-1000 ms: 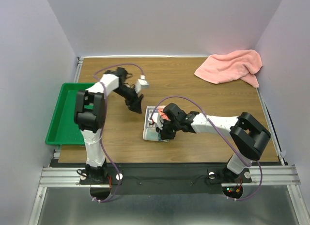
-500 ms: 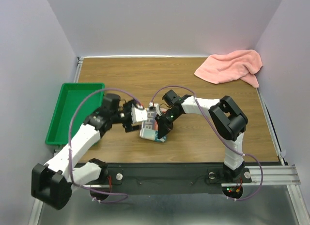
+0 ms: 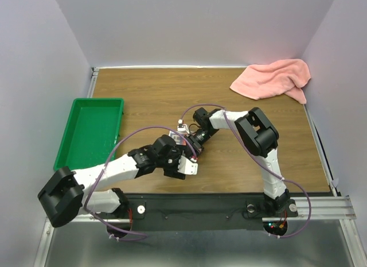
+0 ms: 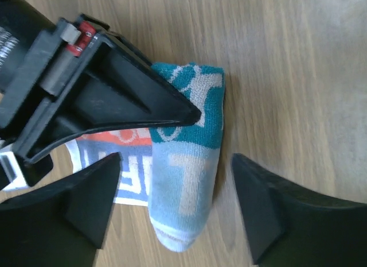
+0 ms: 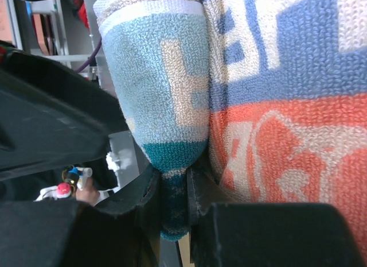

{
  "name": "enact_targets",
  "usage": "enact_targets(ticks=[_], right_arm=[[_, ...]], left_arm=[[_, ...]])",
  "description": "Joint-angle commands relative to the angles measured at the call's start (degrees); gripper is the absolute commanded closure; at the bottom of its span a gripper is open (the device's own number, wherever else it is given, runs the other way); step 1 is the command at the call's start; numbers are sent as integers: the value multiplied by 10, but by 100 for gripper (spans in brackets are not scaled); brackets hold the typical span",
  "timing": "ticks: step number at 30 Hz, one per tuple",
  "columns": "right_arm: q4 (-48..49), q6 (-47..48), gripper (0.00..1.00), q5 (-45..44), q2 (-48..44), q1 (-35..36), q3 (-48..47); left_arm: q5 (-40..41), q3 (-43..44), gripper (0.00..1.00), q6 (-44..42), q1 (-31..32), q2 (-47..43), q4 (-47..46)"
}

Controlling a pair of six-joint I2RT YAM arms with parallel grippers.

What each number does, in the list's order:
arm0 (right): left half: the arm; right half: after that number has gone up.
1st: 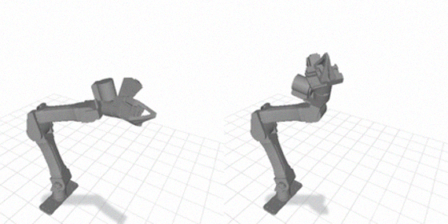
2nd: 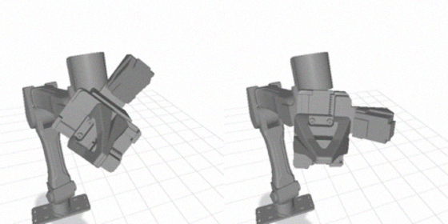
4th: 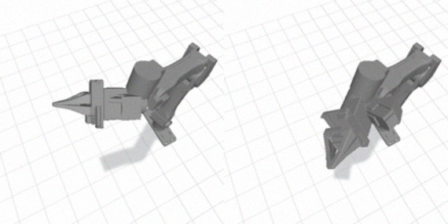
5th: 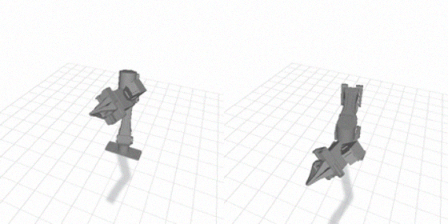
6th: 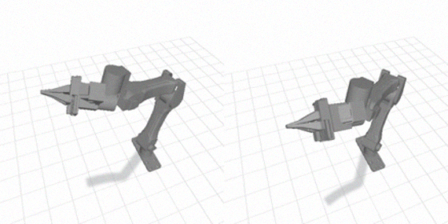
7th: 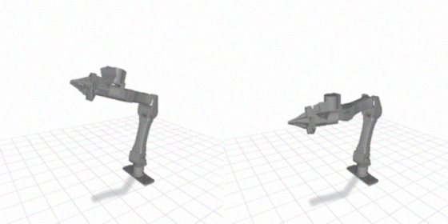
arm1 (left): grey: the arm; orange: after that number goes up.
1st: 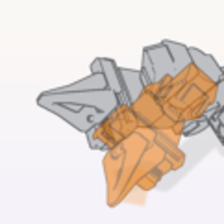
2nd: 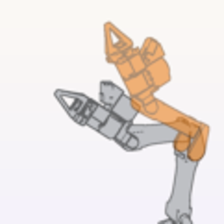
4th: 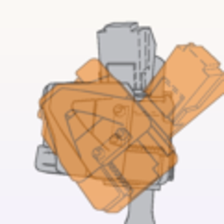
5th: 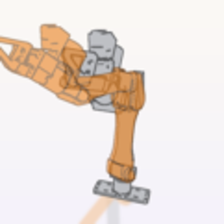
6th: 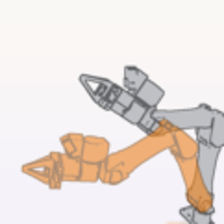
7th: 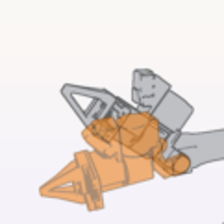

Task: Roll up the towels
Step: Roll the towel

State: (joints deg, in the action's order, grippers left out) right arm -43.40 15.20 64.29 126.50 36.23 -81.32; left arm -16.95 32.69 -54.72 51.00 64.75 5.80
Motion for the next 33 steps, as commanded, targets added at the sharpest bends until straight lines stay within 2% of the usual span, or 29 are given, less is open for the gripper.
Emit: enact_targets(ticks=[1, 7, 8, 9, 11, 12, 13, 16, 20, 21, 26, 31, 32, 33], right_arm=[[-27, 19, 82, -36, 21, -5, -11], [-29, 14, 78, -27, 24, -18, -7], [-30, 14, 77, -28, 24, -17, -7], [-30, 11, 75, -28, 25, -21, -7], [-29, 4, 72, -27, 25, -24, -6], [-28, 2, 62, -26, 25, -29, -6], [-29, 1, 55, -25, 28, -33, -6], [-27, -3, 43, -29, 25, -44, -4], [-25, -16, 39, -31, 24, -56, -3], [-24, -20, 31, -30, 25, -62, -4], [-20, -28, 29, -37, 17, -69, -4], [-22, -29, 26, -45, -21, -89, -2], [-23, -28, 16, -45, -42, -102, 0], [-22, -27, 14, -49, -56, -110, 1]], left_arm=[[46, -1, 18, 1, 10, 30, -43], [58, 3, 38, 23, 12, 77, -13], [57, -2, 43, 29, 12, 79, -11], [55, -2, 52, 35, 12, 78, -8], [48, -3, 62, 52, 12, 69, 4], [43, -3, 71, 58, 13, 64, 9], [44, -4, 76, 66, 12, 62, 15], [38, -1, 90, 87, 12, 57, 50], [34, -11, 99, 97, 13, 51, 76], [34, -13, 100, 98, 11, 52, 82], [-1, 5, 100, 103, 7, 86, 95], [-70, 46, 100, 86, -27, 150, 131], [-83, 66, 100, 78, -48, 175, 140], [-99, 76, 100, 75, -58, 187, 156]])
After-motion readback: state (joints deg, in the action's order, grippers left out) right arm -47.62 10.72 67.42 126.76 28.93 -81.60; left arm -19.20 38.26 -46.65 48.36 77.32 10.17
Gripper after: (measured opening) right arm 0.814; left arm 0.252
